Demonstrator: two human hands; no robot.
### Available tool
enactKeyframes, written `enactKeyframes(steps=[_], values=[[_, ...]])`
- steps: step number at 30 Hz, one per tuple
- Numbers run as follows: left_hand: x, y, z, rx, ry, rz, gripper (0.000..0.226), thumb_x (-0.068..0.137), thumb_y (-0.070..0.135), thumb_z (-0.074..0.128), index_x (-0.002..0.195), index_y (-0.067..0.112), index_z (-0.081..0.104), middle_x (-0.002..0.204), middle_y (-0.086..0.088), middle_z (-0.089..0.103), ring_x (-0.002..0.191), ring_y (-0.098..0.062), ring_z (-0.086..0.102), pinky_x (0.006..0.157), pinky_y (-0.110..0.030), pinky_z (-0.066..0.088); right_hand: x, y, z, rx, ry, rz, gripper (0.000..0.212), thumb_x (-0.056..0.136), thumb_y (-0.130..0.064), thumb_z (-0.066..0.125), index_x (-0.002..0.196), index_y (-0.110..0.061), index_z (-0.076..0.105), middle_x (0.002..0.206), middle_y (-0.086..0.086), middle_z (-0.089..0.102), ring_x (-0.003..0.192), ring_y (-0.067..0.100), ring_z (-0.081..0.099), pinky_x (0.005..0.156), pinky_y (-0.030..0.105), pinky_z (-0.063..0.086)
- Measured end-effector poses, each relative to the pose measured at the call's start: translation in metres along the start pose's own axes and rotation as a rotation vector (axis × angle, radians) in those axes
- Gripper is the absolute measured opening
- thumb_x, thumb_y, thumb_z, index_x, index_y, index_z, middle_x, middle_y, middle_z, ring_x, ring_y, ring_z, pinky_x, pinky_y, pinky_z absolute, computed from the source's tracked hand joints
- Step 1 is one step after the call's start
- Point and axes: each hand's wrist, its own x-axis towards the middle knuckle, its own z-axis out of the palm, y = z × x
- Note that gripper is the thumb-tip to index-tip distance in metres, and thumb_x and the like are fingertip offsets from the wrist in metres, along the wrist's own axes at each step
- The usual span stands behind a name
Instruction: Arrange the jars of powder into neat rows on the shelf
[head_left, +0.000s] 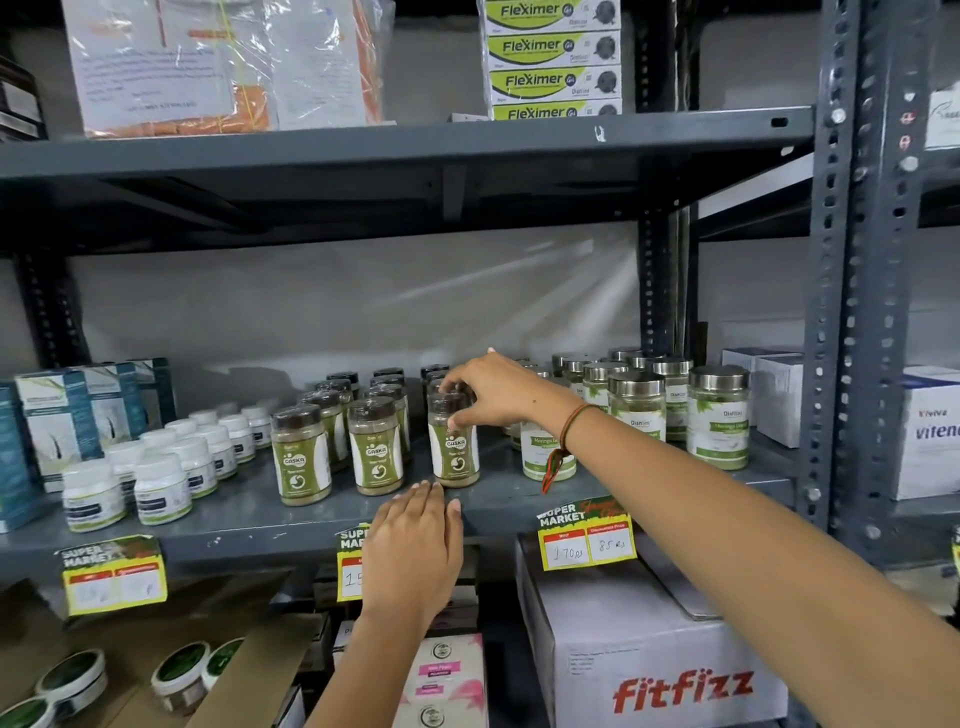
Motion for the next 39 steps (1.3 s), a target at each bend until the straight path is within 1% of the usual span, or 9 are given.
enactKeyframes(steps=[1, 3, 5, 12, 18, 22, 27, 35, 39], values=[[0.0, 0.0, 0.0, -0.003, 0.003, 0.002, 0.049, 0.096, 0.039, 0.033, 0.114, 0.01, 0.067, 0.115, -0.008, 0.069, 0.109, -0.022, 0.061, 0.096, -0.038, 0.044, 0.001, -0.001, -0.002, -0.002, -0.01, 0.0, 0.056, 0.081, -0.045, 0.072, 0.13, -0.02, 0.061, 0.122, 0.005, 0.068, 0.113, 0.025, 0.061, 0.116, 0.042, 0.022], [0.0, 0.0, 0.001, -0.005, 0.006, 0.005, 0.049, 0.096, 0.039, 0.032, 0.114, 0.01, 0.067, 0.115, -0.008, 0.069, 0.109, -0.022, 0.061, 0.096, -0.037, 0.044, 0.002, -0.003, -0.005, 0.015, -0.035, 0.014, 0.054, 0.082, -0.043, 0.072, 0.129, -0.02, 0.061, 0.12, 0.004, 0.067, 0.112, 0.024, 0.059, 0.096, 0.034, 0.039], [0.0, -0.001, 0.001, -0.004, 0.011, 0.008, 0.05, 0.096, 0.04, 0.032, 0.113, 0.01, 0.067, 0.114, -0.008, 0.069, 0.109, -0.022, 0.061, 0.096, -0.037, 0.044, 0.003, -0.004, -0.004, 0.043, -0.047, 0.03, 0.054, 0.08, -0.045, 0.073, 0.127, -0.02, 0.06, 0.121, 0.004, 0.065, 0.111, 0.024, 0.059, 0.081, 0.029, 0.042], [0.0, -0.002, 0.003, -0.033, 0.01, 0.0, 0.05, 0.096, 0.04, 0.032, 0.114, 0.009, 0.067, 0.115, -0.009, 0.068, 0.11, -0.022, 0.061, 0.096, -0.038, 0.045, 0.006, -0.006, 0.009, 0.147, 0.002, 0.102, 0.053, 0.072, -0.05, 0.076, 0.116, -0.023, 0.06, 0.121, 0.004, 0.064, 0.109, 0.026, 0.061, 0.092, 0.042, 0.052], [-0.002, -0.004, 0.0, -0.021, 0.011, -0.002, 0.049, 0.096, 0.04, 0.033, 0.113, 0.009, 0.067, 0.114, -0.009, 0.069, 0.109, -0.022, 0.062, 0.096, -0.038, 0.045, 0.006, -0.006, 0.005, 0.142, 0.01, 0.108, 0.051, 0.072, -0.047, 0.078, 0.115, -0.022, 0.062, 0.105, 0.0, 0.062, 0.1, 0.024, 0.06, 0.075, 0.031, 0.043], [-0.001, -0.002, 0.0, -0.02, -0.001, -0.001, 0.048, 0.095, 0.039, 0.034, 0.111, 0.009, 0.068, 0.112, -0.009, 0.069, 0.108, -0.022, 0.062, 0.095, -0.037, 0.046, 0.003, -0.003, 0.002, 0.14, 0.015, 0.111, 0.052, 0.073, -0.047, 0.079, 0.116, -0.022, 0.063, 0.115, 0.003, 0.065, 0.093, 0.019, 0.054, 0.076, 0.028, 0.038], [0.0, 0.0, 0.001, -0.018, 0.007, 0.005, 0.047, 0.095, 0.038, 0.035, 0.112, 0.009, 0.068, 0.112, -0.008, 0.07, 0.108, -0.021, 0.062, 0.095, -0.037, 0.045, 0.0, -0.002, 0.003, 0.132, 0.006, 0.123, 0.054, 0.074, -0.05, 0.076, 0.119, -0.024, 0.061, 0.123, 0.004, 0.063, 0.106, 0.025, 0.06, 0.079, 0.032, 0.044], [0.001, -0.002, 0.002, -0.029, 0.0, 0.006, 0.05, 0.096, 0.04, 0.03, 0.117, 0.011, 0.065, 0.118, -0.007, 0.067, 0.113, -0.02, 0.059, 0.099, -0.035, 0.041, -0.01, -0.004, 0.0, 0.076, 0.002, 0.115, 0.066, 0.074, -0.058, 0.073, 0.129, -0.027, 0.056, 0.122, 0.007, 0.065, 0.11, 0.03, 0.061, 0.087, 0.039, 0.05], [0.002, -0.003, -0.004, -0.048, -0.1, 0.003, 0.059, 0.096, 0.044, 0.017, 0.131, 0.014, 0.054, 0.134, -0.004, 0.057, 0.126, -0.017, 0.048, 0.107, -0.033, 0.03, -0.019, 0.0, -0.005, 0.088, 0.077, 0.113, 0.068, 0.074, -0.062, 0.07, 0.134, -0.032, 0.054, 0.123, 0.005, 0.066, 0.112, 0.027, 0.061, 0.089, 0.043, 0.053]])
